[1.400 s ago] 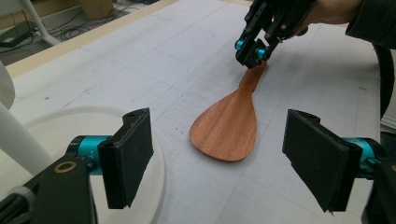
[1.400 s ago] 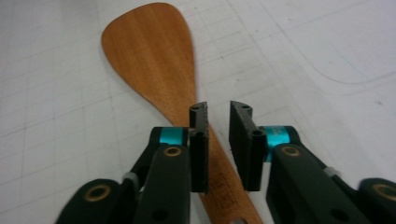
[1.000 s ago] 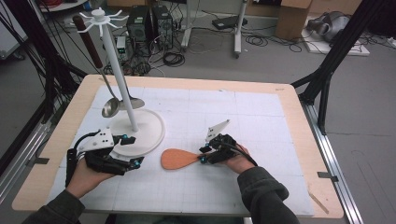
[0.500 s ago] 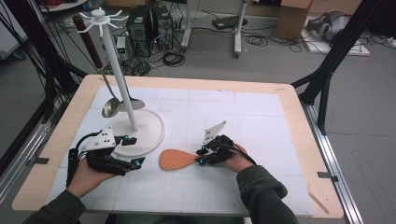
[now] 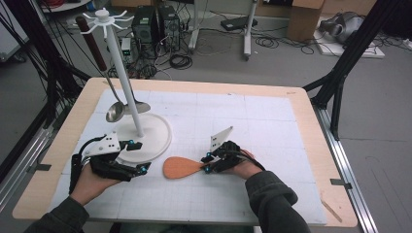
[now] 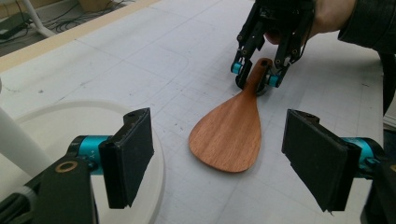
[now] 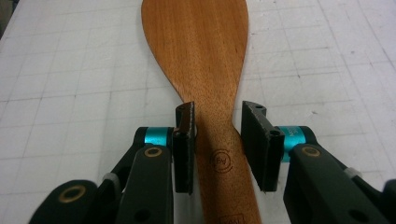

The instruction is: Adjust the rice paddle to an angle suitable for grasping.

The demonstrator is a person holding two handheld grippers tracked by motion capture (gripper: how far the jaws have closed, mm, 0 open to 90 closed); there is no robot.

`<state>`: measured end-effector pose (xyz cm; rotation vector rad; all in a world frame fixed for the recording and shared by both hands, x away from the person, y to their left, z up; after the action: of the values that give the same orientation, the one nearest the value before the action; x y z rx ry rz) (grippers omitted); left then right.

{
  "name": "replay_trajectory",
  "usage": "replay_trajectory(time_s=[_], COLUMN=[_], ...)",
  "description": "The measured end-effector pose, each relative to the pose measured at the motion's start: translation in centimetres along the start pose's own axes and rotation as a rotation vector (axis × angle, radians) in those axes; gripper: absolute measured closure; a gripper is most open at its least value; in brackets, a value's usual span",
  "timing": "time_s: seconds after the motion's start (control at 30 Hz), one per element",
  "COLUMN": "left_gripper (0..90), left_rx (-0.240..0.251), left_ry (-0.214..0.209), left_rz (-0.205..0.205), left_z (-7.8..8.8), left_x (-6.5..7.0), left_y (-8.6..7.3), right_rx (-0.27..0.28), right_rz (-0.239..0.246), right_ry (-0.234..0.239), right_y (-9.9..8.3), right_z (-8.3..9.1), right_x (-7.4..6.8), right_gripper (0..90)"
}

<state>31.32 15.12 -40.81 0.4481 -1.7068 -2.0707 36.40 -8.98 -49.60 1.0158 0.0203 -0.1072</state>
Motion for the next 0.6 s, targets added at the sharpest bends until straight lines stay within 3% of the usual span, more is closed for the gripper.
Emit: replay_trajectory(time_s=[0.4, 0.6], left_gripper=[25.5, 25.5], left_rx=[-0.001, 0.002], left_ry=[-0.002, -0.002], left_rz=[-0.001, 0.000], left_z=[0.0, 0.0], left_x=[0.0, 0.1], left_y=[0.0, 0.0], right_rx=[-0.020, -0.022], right_rz=[0.038, 0.032], right_ry=[0.067, 0.063], right_y=[0.8, 0.9], right_z=[-1.2, -1.4], right_x=[-0.8, -1.0], right_gripper=[66.4, 65.9])
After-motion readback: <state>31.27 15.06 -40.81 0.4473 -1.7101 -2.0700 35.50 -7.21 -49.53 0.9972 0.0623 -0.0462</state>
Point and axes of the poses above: each handheld gripper's, and its own axes: z roughly backward along the jaws, y roughly out of its top, x roughly to its right, the point moved 8 cm from there along -z, roughly forward along the jaws, and after that the axes turned 15 degrees about x, right-handed, at the moved point
